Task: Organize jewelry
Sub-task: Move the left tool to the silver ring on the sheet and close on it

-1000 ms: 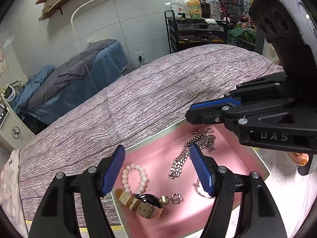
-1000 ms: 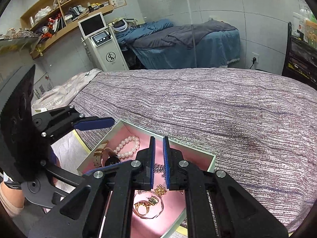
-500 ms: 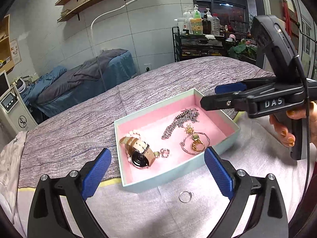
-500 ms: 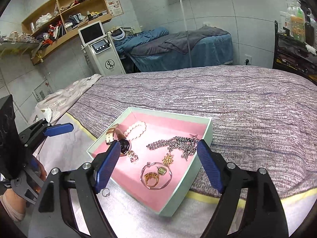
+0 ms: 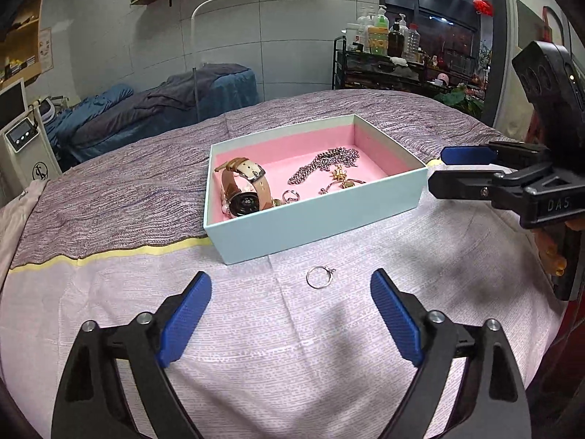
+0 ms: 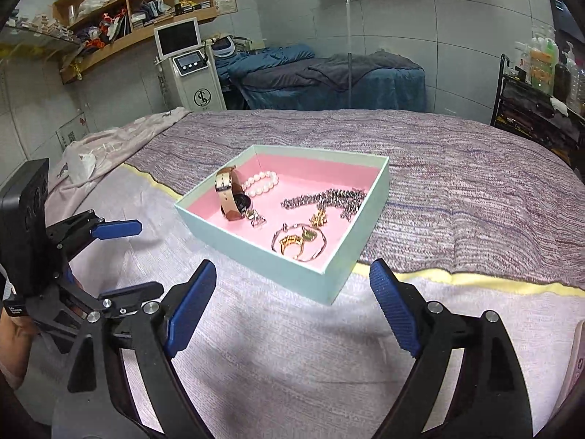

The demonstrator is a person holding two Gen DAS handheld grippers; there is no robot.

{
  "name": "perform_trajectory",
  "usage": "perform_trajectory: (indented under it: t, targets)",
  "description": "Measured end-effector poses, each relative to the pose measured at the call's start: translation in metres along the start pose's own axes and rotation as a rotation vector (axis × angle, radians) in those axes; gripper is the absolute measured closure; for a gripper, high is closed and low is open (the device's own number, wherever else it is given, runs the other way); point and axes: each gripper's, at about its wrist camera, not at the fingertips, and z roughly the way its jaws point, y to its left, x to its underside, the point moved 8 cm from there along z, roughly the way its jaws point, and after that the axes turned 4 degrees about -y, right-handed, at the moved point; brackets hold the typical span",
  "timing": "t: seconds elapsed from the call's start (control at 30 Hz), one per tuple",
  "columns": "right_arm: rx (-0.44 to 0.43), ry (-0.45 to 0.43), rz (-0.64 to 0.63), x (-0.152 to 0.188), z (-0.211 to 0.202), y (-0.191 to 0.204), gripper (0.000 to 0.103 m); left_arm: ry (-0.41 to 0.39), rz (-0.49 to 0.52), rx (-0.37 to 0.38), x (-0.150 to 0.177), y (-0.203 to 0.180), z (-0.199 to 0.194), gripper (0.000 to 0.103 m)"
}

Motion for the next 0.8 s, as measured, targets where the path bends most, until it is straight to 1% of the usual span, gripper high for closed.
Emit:
perform_trajectory:
  t: [0.07,0.1,0.13,0.2,0.27,0.4,0.47,0.6,0.7,0.73,0.8]
  targets:
    - [0.006,0.009,-0.001,0.008,-0.001,0.001,0.018,0.021,0.029,-0.012,0.007,-0.005,0.004,0.037]
    - [0.013,0.012,0.002,0.013,-0.003,0.0,0.018,0.03,0.037,-0.014,0.009,-0.007,0.007,0.041]
    - [0.017,0.015,0.008,0.017,-0.004,0.0,0.018,0.041,0.034,-0.005,0.011,-0.009,0.011,0.047]
    - [0.008,0.02,0.032,0.023,-0.005,0.0,0.018,0.06,0.024,0.009,0.014,-0.011,0.018,0.052]
    - [0.003,0.023,0.056,0.028,-0.008,-0.002,0.018,0.066,0.027,-0.001,0.014,-0.011,0.023,0.053]
    - [0.003,0.027,0.078,0.033,-0.01,-0.004,0.018,0.085,0.02,0.017,0.012,-0.013,0.035,0.057]
    - [-0.002,0.028,0.08,0.035,-0.01,-0.002,0.018,0.097,0.026,0.015,0.011,-0.014,0.041,0.059]
    - [0.005,0.037,0.067,0.039,-0.008,0.001,0.018,0.101,-0.011,0.029,0.009,-0.012,0.045,0.061]
    - [0.01,0.04,0.066,0.04,-0.006,0.004,0.018,0.102,-0.021,0.058,0.01,-0.015,0.044,0.07]
    - [0.006,0.04,0.07,0.041,-0.006,0.004,0.018,0.102,-0.023,0.068,0.009,-0.017,0.045,0.075]
    - [0.003,0.043,0.077,0.042,-0.005,0.005,0.018,0.098,-0.03,0.092,0.009,-0.02,0.044,0.082]
